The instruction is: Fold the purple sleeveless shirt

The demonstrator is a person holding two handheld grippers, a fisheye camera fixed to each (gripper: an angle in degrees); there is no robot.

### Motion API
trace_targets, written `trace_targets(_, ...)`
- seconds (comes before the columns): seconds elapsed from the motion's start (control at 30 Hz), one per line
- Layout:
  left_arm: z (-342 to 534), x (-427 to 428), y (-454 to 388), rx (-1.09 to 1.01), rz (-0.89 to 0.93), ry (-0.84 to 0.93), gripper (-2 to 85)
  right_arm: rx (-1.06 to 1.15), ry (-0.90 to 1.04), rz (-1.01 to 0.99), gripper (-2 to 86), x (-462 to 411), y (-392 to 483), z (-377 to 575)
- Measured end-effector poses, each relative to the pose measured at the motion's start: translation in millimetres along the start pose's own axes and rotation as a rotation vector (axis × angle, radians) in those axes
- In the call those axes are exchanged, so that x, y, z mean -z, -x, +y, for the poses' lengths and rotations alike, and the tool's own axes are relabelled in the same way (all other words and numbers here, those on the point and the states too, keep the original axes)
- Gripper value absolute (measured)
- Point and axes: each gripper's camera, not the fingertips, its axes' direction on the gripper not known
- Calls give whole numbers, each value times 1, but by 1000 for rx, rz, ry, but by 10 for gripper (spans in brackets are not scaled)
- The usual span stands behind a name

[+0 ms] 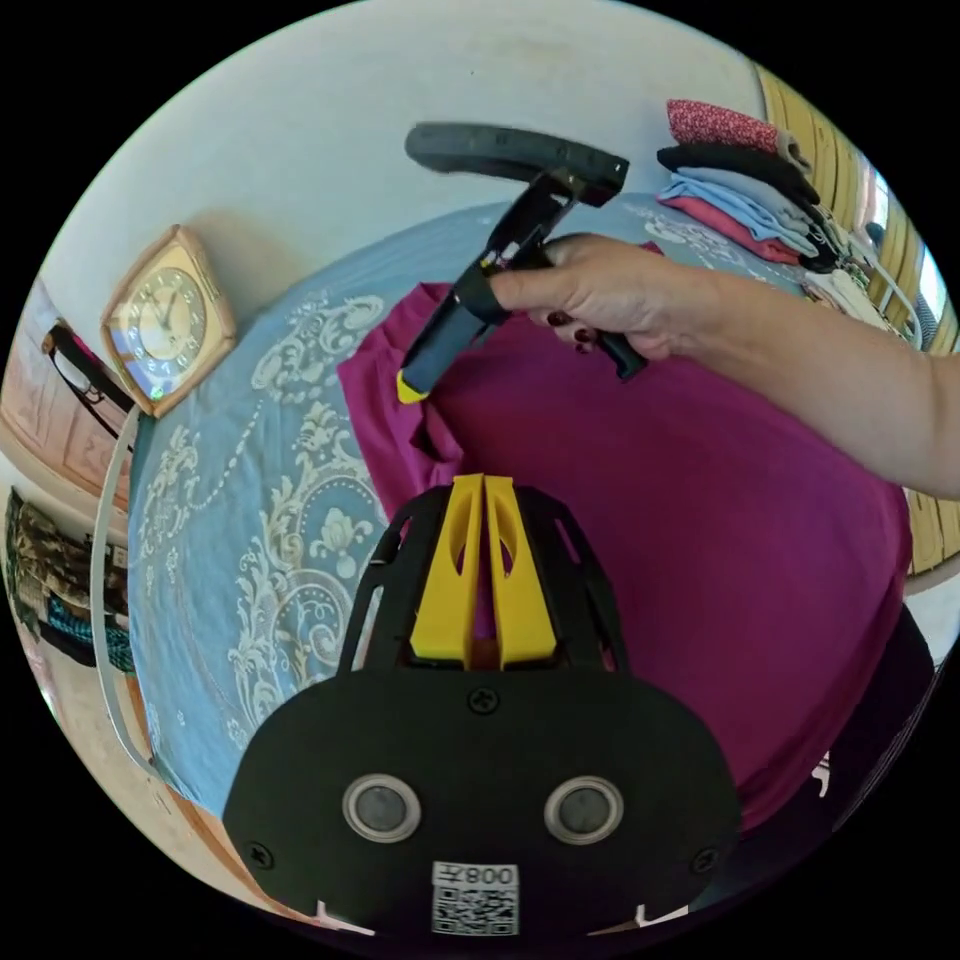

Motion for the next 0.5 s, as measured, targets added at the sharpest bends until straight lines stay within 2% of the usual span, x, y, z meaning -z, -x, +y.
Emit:
trace_targets(0.23,2,31,8,79,-51,-155,1,-66,-183,-34,15,51,10,71)
trace_targets(0.3,-2,26,11,91,-52,-121,1,-101,-228,17,15,68,14,107)
trace_targets(0.37,-11,4,9,50,32,3,1,-177,-262,56,14,84,15,157)
trace_targets(0.5,-15,15,-4,6,-9,-32,1,-219,-255,-21,11,85,18,201)
